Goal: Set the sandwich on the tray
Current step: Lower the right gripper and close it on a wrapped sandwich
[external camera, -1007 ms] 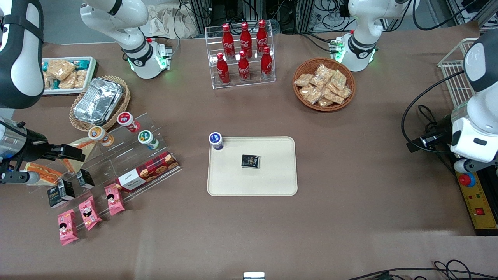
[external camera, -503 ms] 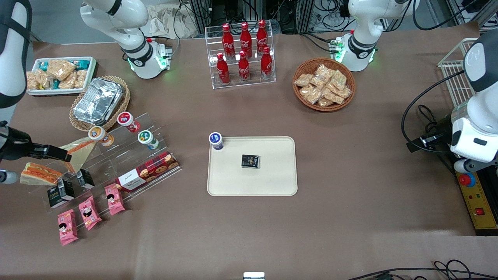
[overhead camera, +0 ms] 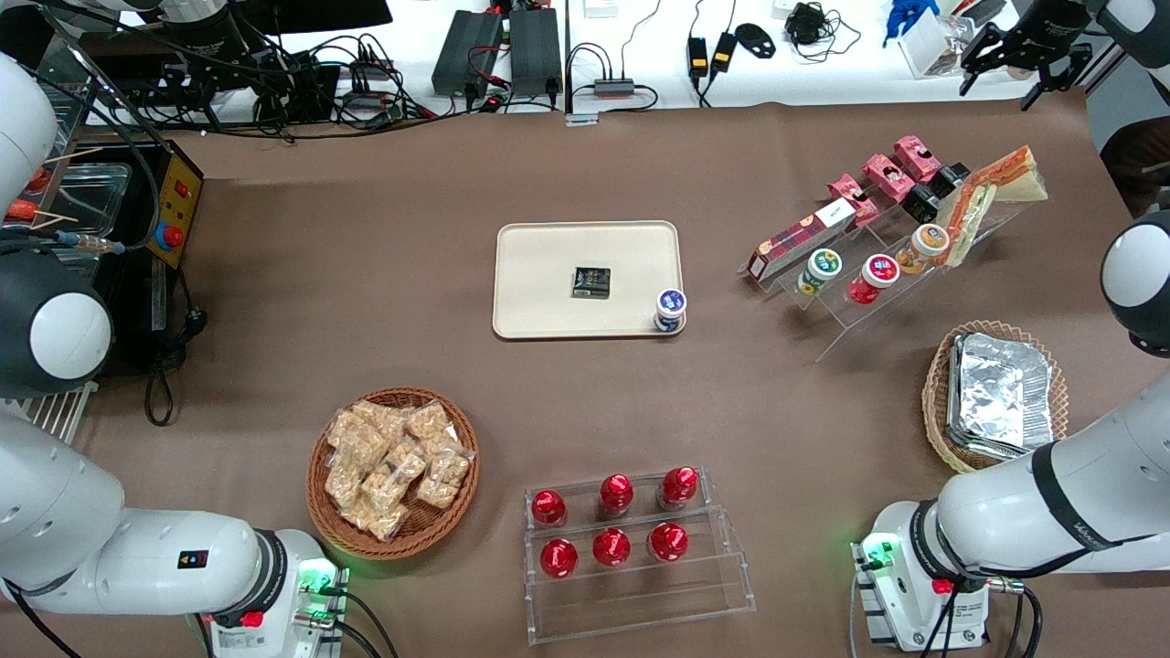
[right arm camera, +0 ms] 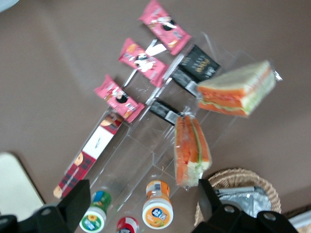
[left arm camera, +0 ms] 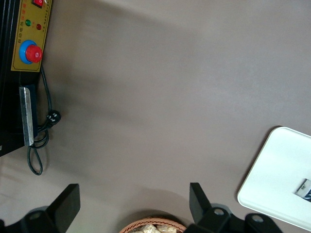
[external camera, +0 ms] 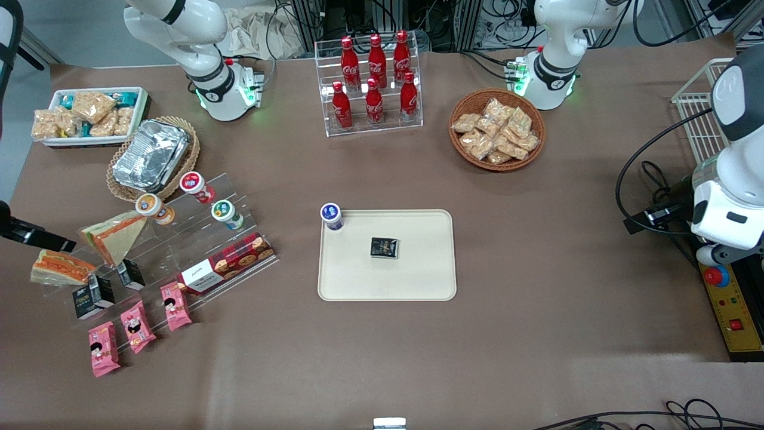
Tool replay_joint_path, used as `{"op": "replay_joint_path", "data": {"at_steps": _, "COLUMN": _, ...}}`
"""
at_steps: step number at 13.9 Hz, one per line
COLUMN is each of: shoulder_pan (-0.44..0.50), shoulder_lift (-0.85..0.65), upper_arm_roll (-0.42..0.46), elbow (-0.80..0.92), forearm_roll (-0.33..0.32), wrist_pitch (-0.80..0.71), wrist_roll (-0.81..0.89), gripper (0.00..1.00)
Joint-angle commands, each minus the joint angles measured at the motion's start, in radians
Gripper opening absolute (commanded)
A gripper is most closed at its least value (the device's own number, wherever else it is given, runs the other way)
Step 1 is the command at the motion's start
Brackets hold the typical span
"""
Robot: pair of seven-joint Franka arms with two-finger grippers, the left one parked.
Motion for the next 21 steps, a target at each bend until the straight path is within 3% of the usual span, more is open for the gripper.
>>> {"op": "replay_joint_path", "data": {"at_steps": 1, "shoulder_pan": -0.013, "shoulder_lift": 0.007, "upper_arm_roll": -0.015, "elbow": 0.007, "forearm_roll": 0.019, "wrist_pitch": 0.006, "wrist_roll": 0.234, "gripper": 0.98}}
{"op": "replay_joint_path", "data": {"at_steps": 4, "shoulder_pan": -0.046, "shoulder_lift": 0.048, "upper_arm_roll": -0.016, "elbow": 0.007, "forearm_roll": 0.012, "wrist_pitch": 0.041, "wrist_roll": 0.391, "gripper": 0.98}}
{"op": "replay_joint_path", "data": {"at_steps": 12, "shoulder_pan": -0.195, "shoulder_lift": 0.151, "upper_arm_roll": -0.016, "elbow": 0.006, "forearm_roll": 0.021, "wrist_pitch": 0.19, "wrist_roll": 0.454, "gripper": 0.98}}
{"op": "replay_joint_path", "data": {"at_steps": 14, "shoulder_pan": -0.215, "shoulder_lift": 0.168, "upper_arm_roll": -0.013, "elbow": 0.006, "forearm_roll": 0.025, "wrist_pitch": 0.219, "wrist_roll": 0.581, "gripper": 0.98}}
{"op": "replay_joint_path", "data": {"at_steps": 19, "shoulder_pan": -0.252, "shoulder_lift": 0.206, "upper_arm_roll": -0.013, "elbow": -0.005, "forearm_roll": 0.168, "wrist_pitch": 0.208, "wrist_roll": 0.699, "gripper": 0.98}}
{"op": "replay_joint_path", "data": {"at_steps": 21, "shoulder_pan": -0.252, "shoulder_lift": 0.22, "upper_arm_roll": -0.013, "elbow": -0.005, "forearm_roll": 0.186, "wrist_pitch": 0.208, "wrist_roll": 0.698, "gripper": 0.98}}
